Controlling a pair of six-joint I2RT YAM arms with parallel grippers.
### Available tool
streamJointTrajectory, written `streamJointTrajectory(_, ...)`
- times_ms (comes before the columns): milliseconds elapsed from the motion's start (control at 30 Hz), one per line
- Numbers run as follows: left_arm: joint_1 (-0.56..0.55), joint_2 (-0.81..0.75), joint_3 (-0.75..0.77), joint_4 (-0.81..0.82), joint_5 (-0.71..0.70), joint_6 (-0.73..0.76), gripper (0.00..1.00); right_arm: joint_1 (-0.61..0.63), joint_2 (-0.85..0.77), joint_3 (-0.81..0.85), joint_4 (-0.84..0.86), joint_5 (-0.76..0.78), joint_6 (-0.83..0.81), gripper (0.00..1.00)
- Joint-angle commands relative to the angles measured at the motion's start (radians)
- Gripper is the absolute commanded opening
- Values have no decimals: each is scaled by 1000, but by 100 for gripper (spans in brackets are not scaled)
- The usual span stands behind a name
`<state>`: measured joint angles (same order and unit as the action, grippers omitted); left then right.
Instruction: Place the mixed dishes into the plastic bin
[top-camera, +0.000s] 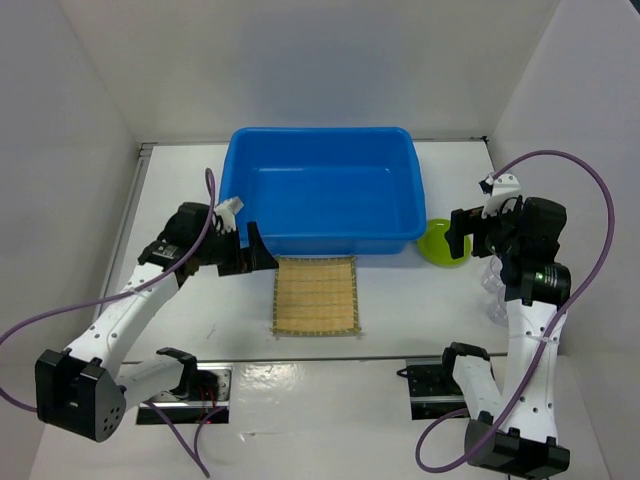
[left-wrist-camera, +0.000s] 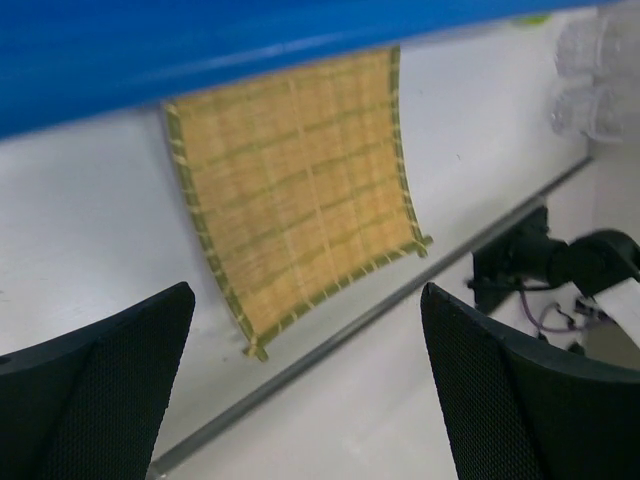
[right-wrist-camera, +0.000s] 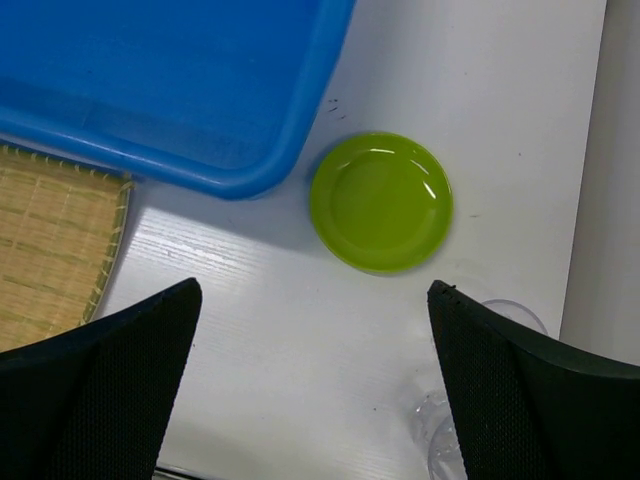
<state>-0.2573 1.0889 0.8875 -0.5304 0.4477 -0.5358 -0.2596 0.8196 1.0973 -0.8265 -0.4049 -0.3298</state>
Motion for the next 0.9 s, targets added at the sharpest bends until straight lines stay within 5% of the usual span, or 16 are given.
streamJointTrajectory(0,7,-30,-83,111,187,-53,100,3,-4,-11,49,8,12,98)
streamJointTrajectory(267,-46,28,-212,208,152,-122,100,3,-4,-11,49,17,12,98)
streamJointTrajectory(567,-145,190,-278,265,-69,-196,100,3,-4,-11,49,17,12,98)
streamJointTrajectory(867,-154,353,-351,395,-40,-228,100,3,-4,-11,49,-3,12,98)
